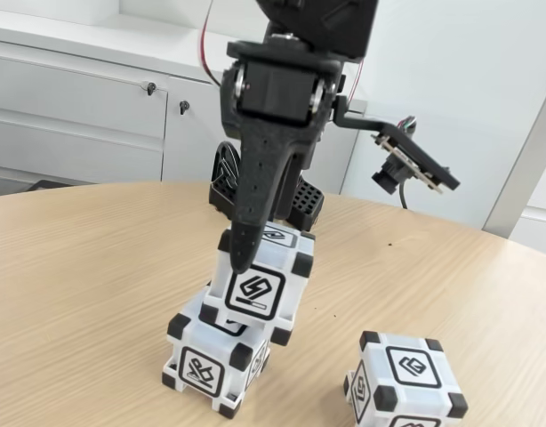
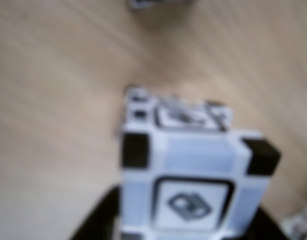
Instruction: Stack cubes from left to right.
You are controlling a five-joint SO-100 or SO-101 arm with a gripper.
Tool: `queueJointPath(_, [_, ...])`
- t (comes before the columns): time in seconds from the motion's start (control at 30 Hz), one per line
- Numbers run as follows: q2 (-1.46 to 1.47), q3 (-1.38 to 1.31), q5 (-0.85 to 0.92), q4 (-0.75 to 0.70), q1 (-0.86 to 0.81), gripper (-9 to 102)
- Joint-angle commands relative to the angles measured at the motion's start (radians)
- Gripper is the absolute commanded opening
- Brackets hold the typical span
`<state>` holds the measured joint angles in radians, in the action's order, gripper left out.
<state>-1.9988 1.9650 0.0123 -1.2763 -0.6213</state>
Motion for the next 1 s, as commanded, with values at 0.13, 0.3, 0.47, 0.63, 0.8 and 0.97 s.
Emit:
queueJointPath(0.13, [-0.017, -0.015, -0.021, 0.012, -0.017, 0])
queueJointPath(0.3, [-0.032, -0.017, -0.044, 0.0, -0.017, 0])
queueJointPath(0.47, [-0.135, -0.008, -0.069, -0.002, -0.017, 0])
queueJointPath(0.63, [-0.149, -0.006, -0.057, 0.005, -0.017, 0])
queueJointPath(0.8, [-0.132, -0.006, -0.037, 0.014, -0.018, 0])
queueJointPath(0.97, [-0.13, -0.006, -0.038, 0.014, -0.043, 0])
